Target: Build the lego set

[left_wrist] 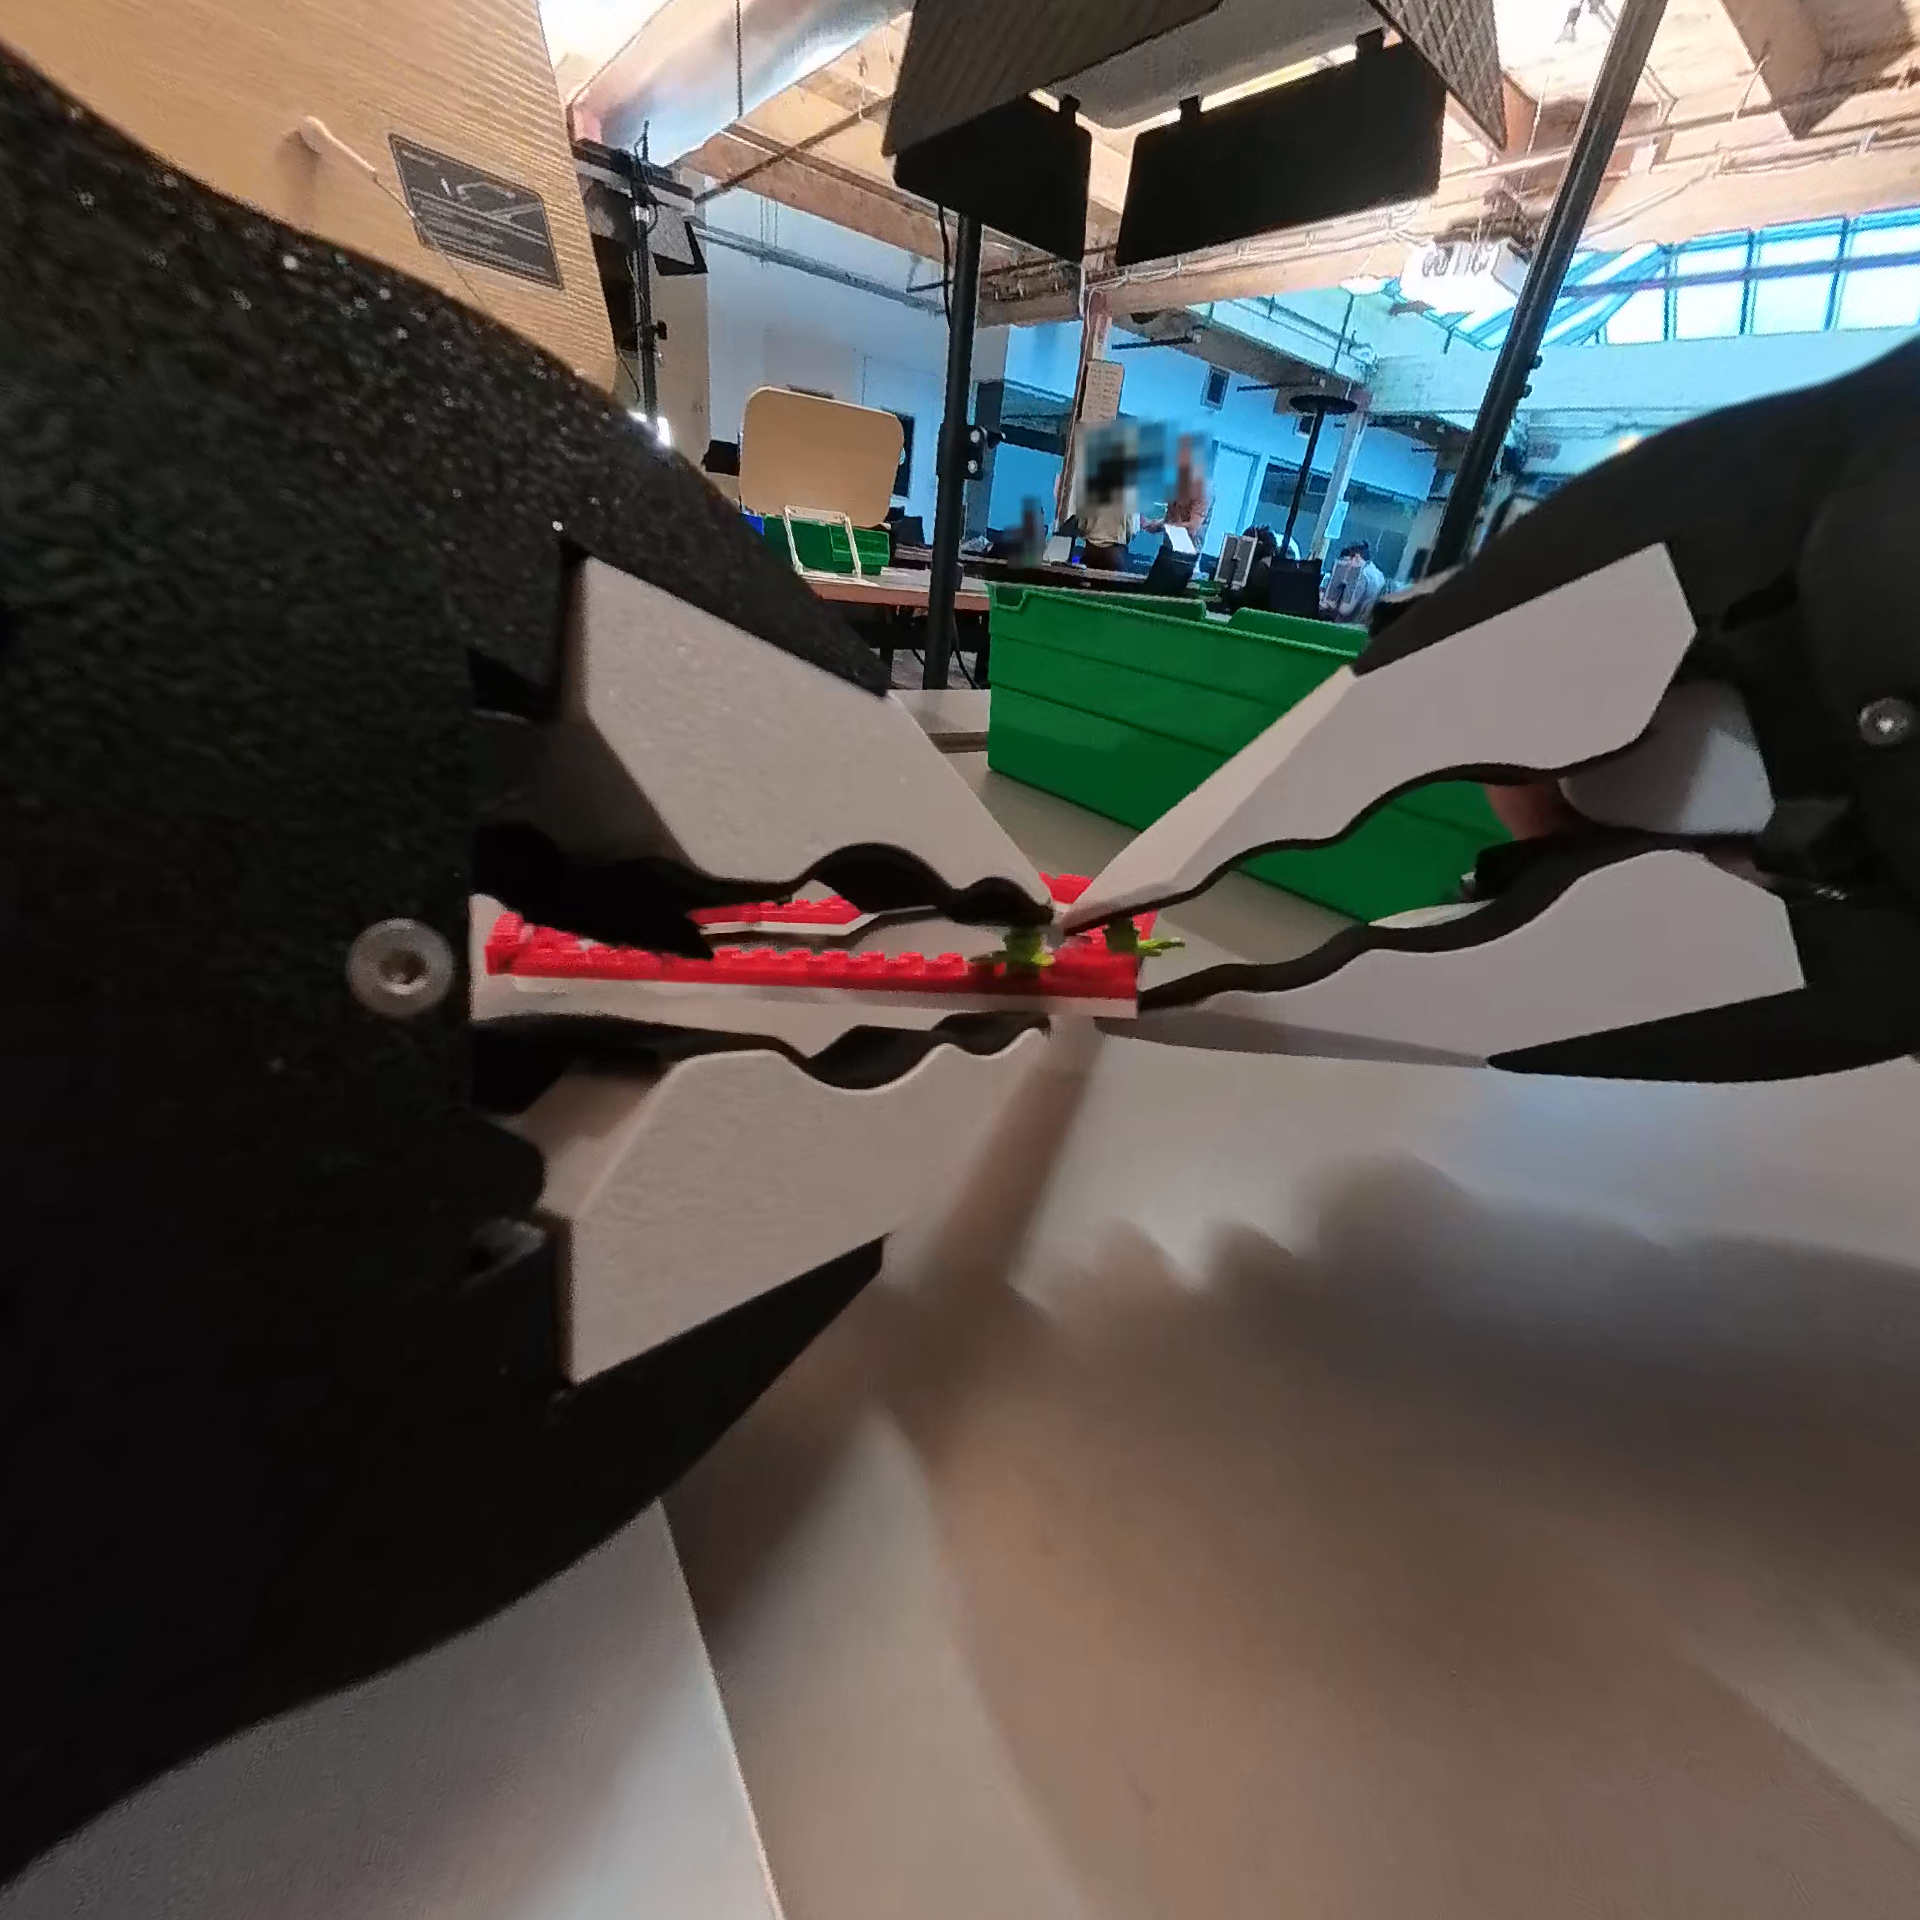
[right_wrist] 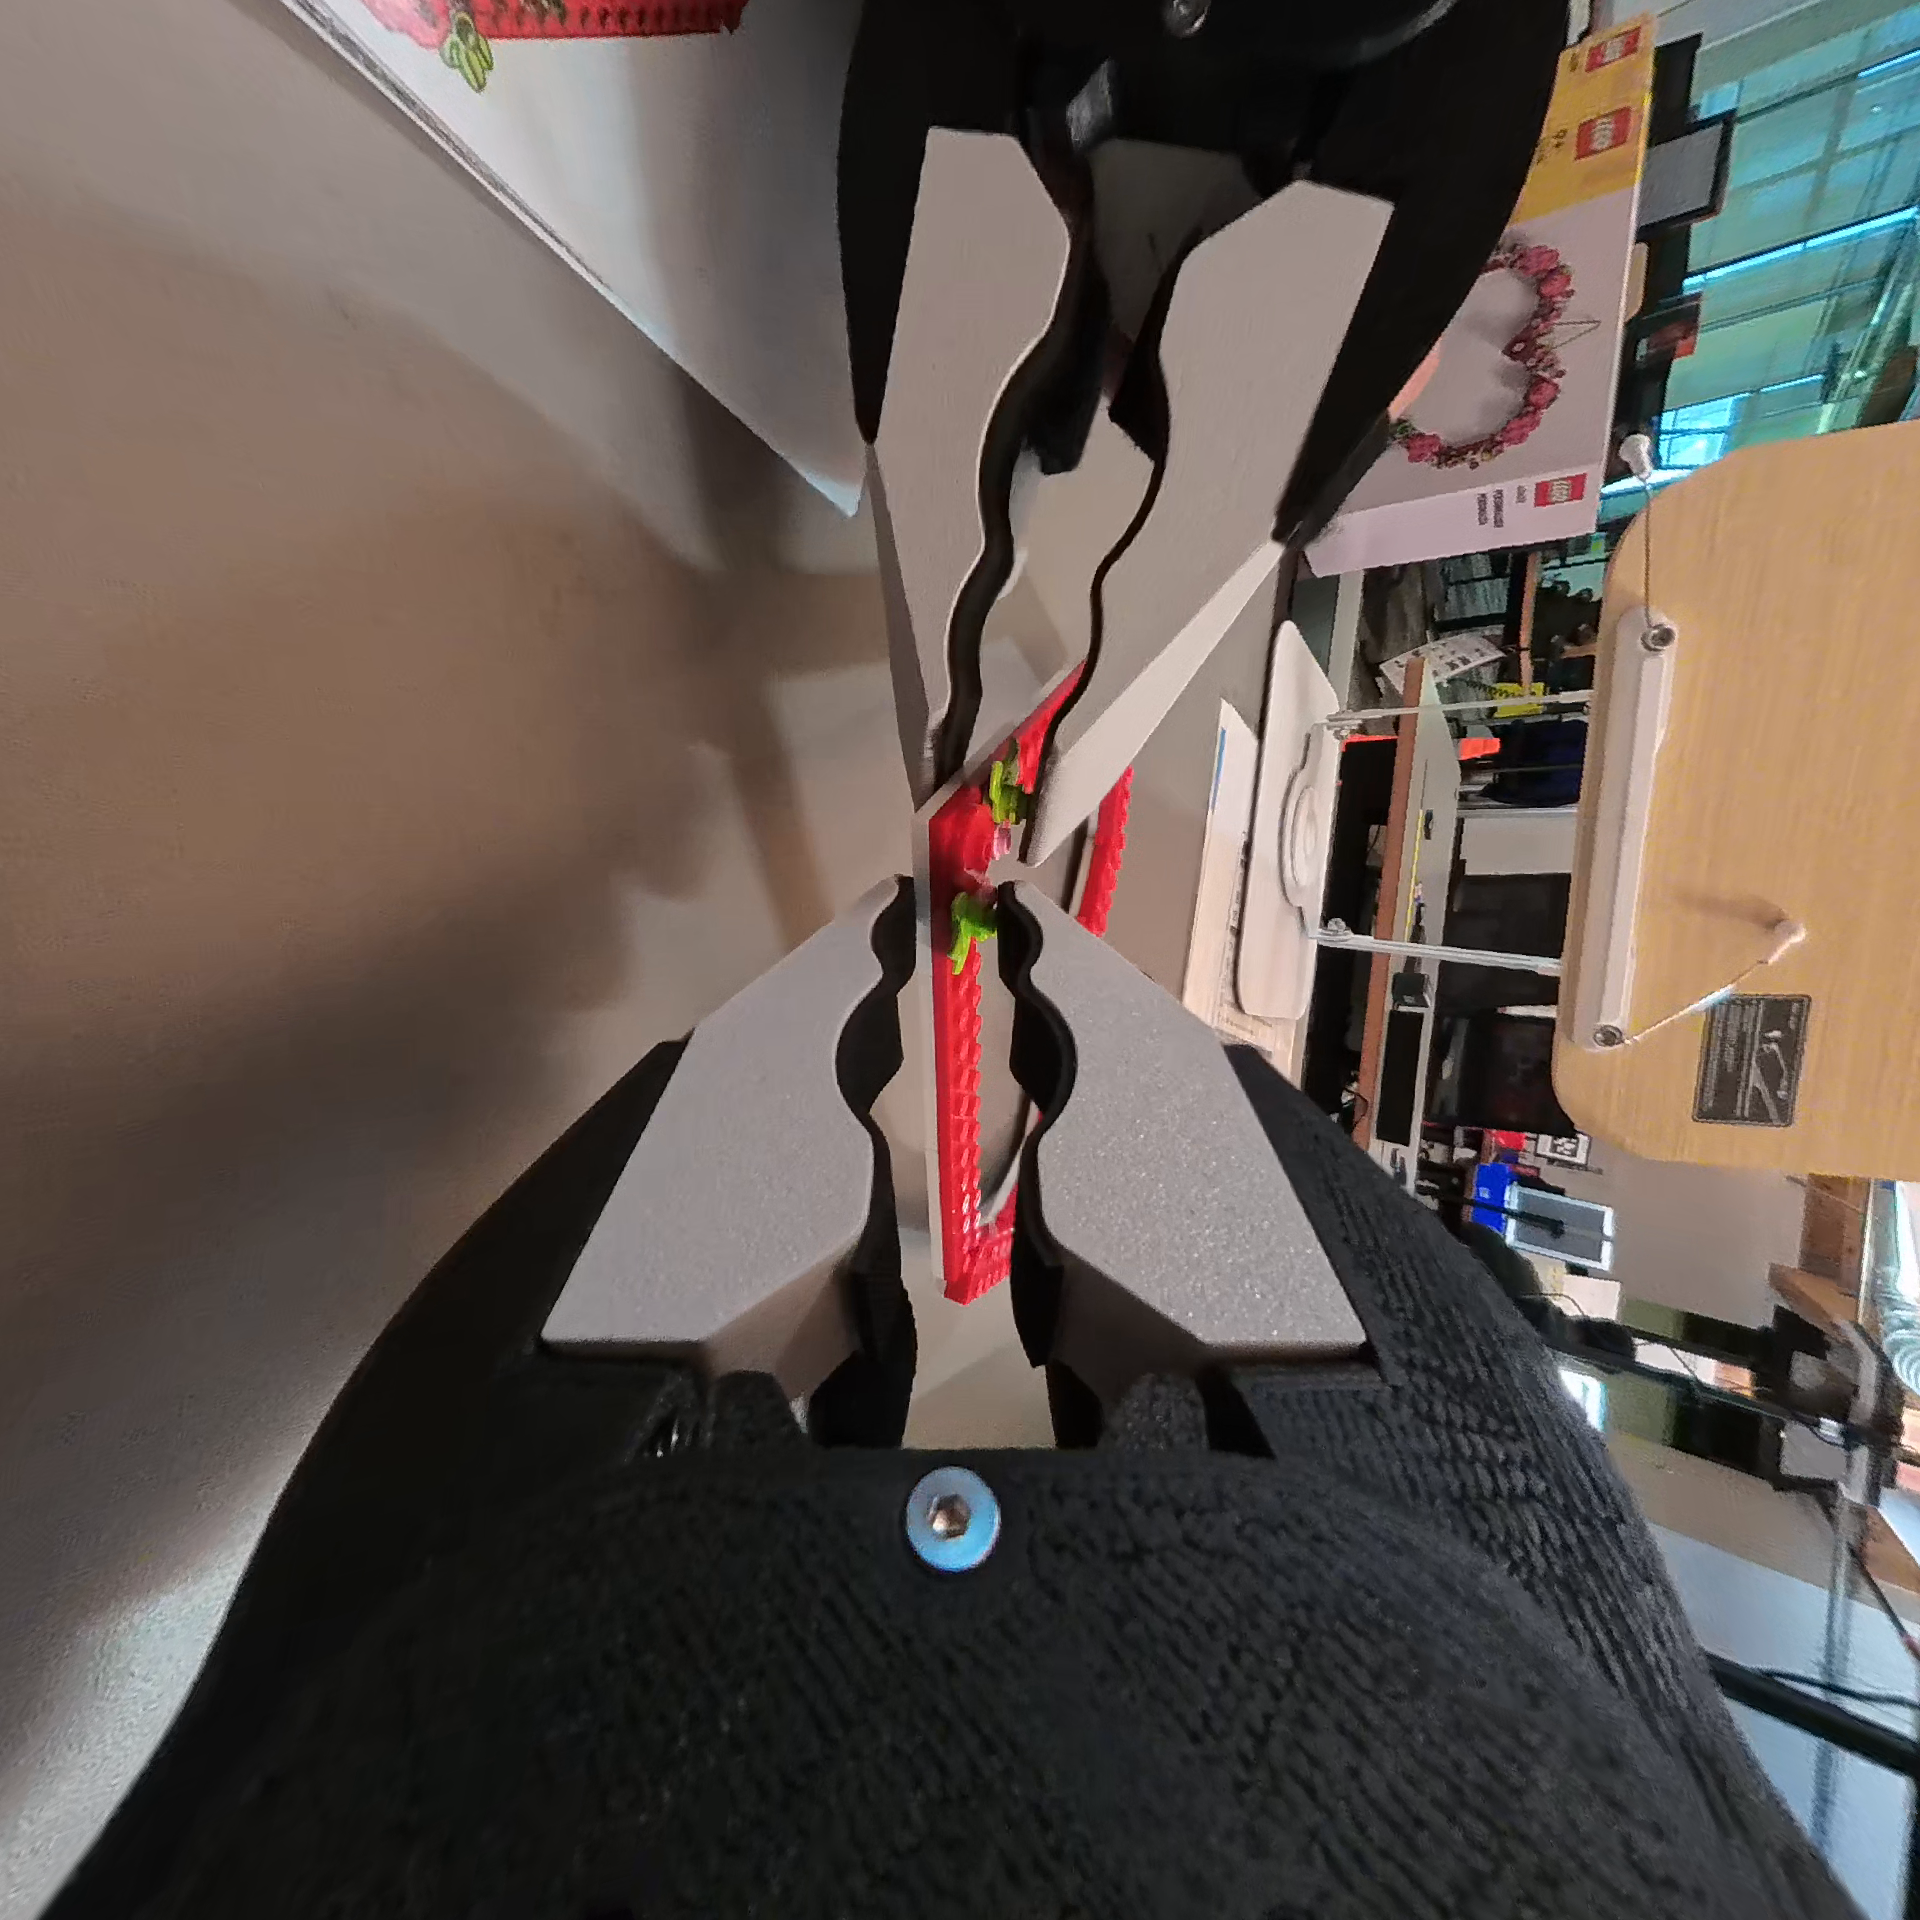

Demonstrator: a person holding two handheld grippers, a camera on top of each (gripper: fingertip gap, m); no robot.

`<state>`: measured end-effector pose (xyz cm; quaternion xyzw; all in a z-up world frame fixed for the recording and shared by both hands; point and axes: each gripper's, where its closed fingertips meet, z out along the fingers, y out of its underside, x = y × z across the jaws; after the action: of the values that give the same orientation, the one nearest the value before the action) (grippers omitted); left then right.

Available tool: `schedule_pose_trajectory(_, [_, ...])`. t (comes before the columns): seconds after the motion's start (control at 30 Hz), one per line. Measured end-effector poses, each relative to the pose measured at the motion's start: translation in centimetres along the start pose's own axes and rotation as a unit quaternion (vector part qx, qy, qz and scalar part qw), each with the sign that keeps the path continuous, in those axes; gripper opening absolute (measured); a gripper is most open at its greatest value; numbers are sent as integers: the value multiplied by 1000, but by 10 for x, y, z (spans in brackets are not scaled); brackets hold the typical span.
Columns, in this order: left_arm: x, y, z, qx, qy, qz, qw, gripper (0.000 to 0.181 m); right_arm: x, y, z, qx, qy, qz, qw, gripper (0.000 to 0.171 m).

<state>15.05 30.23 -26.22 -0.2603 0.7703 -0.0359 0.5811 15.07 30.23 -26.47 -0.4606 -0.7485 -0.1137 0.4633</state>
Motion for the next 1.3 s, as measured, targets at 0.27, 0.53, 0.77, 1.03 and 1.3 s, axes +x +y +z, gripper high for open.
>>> schedule_pose_trajectory(0.27, [9, 5, 2, -28, 43, -6, 999, 13, -7, 1, 5, -12, -23, -21, 999, 13])
schedule_pose_trajectory(0.53, [11, 6, 5, -36, 45, -1, 998, 13, -10, 4, 7, -12, -21, -16, 1000, 13])
schedule_pose_trajectory(0.77, [6, -3, -5, -14, 80, -110, 991, 56, -35, 15, 13, -10, -18, -12, 1000, 21])
schedule_pose_trajectory(1.03, [-53, -17, -58, 40, 1, -327, 944, 70, -29, 7, -14, 67, -34, 119, 990, 73])
schedule_pose_trajectory(1.3, [-94, 1, -165, 77, -302, -411, 857, 62, 47, 7, -43, 240, 166, 365, 884, 75])
